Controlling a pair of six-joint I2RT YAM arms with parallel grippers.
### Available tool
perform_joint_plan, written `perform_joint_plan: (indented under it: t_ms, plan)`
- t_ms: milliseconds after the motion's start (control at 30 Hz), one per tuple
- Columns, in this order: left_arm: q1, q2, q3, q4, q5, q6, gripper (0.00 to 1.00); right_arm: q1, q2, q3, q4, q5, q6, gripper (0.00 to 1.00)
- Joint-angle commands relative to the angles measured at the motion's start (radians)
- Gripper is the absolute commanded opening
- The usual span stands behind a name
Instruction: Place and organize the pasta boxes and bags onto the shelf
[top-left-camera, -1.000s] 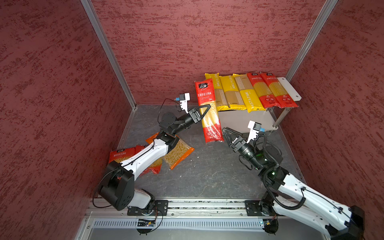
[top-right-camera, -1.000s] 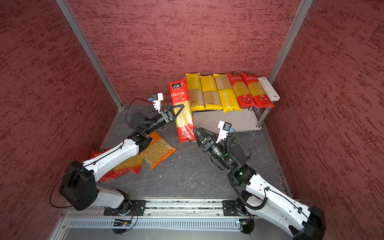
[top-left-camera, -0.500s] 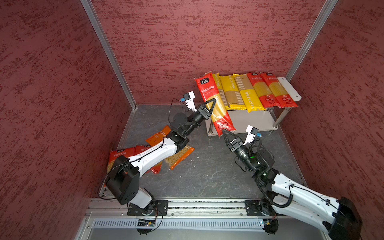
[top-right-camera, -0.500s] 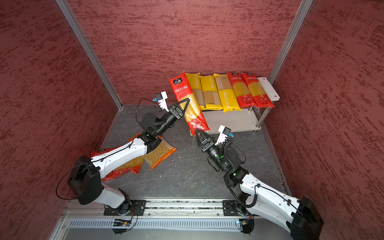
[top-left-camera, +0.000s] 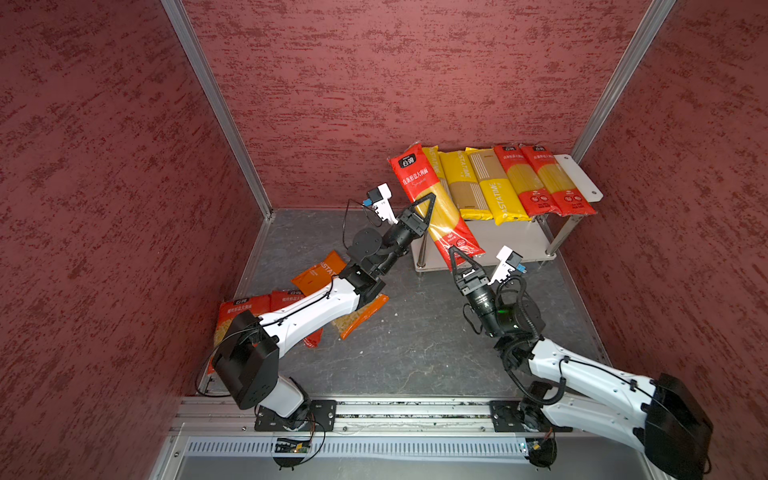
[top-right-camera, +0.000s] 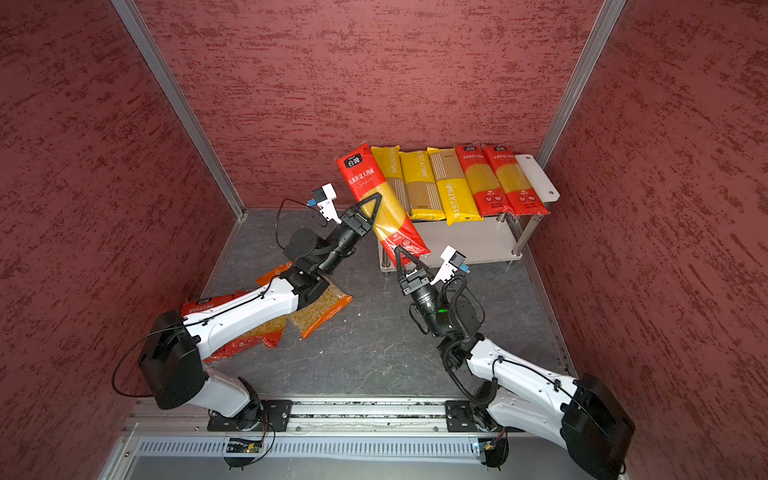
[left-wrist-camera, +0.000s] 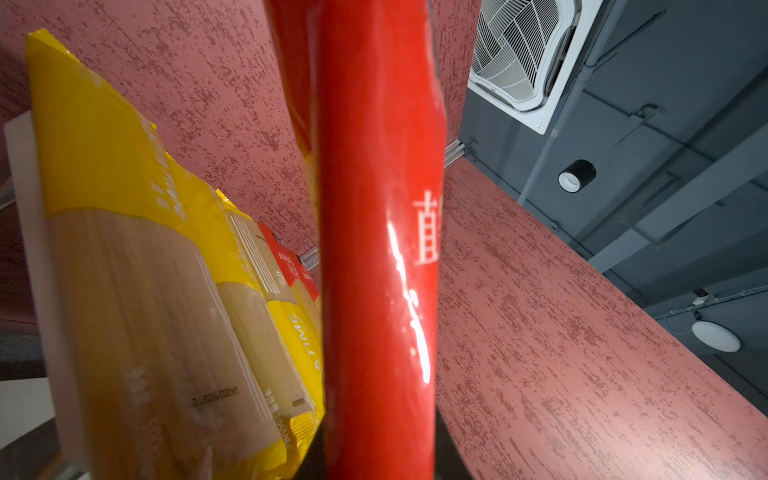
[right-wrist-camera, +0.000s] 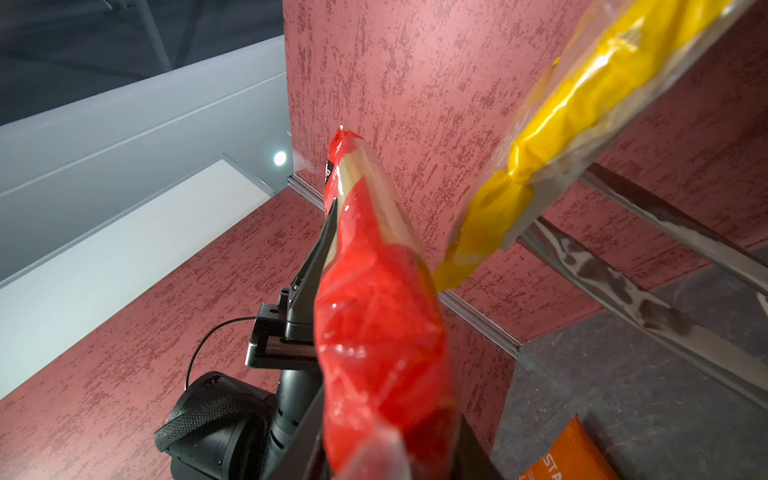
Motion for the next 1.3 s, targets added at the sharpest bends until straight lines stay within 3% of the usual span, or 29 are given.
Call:
perform_joint_plan:
  t_ms: [0,100,233,500,700,800,1100,1267]
  plan:
    - [0.0,-0.013,0.062,0.098,-0.006,-0.003,0.04,0.002,0.002,0.03,0.131,0.029,0.002,0.29]
    - [-0.001,-0.007,0.064,0.1,-0.001,-0.01,0.03,0.0,0.008,0.023,0.136,0.052,0.015,0.47]
    - [-0.001,-0.012,0.067,0.092,0.011,-0.003,0.02,-0.012,-0.008,0.01,0.115,0.064,0.016,0.49]
    - [-0.001,0.005,0.103,0.044,0.064,0.003,0.09,-0.033,-0.001,0.039,0.108,0.025,0.031,0.22]
    - [0.004,0.003,0.119,0.004,0.081,0.014,0.39,-0.088,-0.017,0.062,0.103,-0.002,0.045,0.07]
    - [0.011,-0.004,0.124,-0.012,0.088,0.022,0.48,-0.129,-0.024,0.102,0.081,-0.033,0.047,0.04]
    - [0.025,-0.052,0.075,-0.075,0.098,0.037,0.65,-0.298,-0.048,0.247,-0.042,-0.126,0.051,0.0]
    - [0.039,-0.098,0.015,-0.092,0.101,0.036,0.67,-0.435,-0.054,0.317,-0.13,-0.201,0.1,0.0]
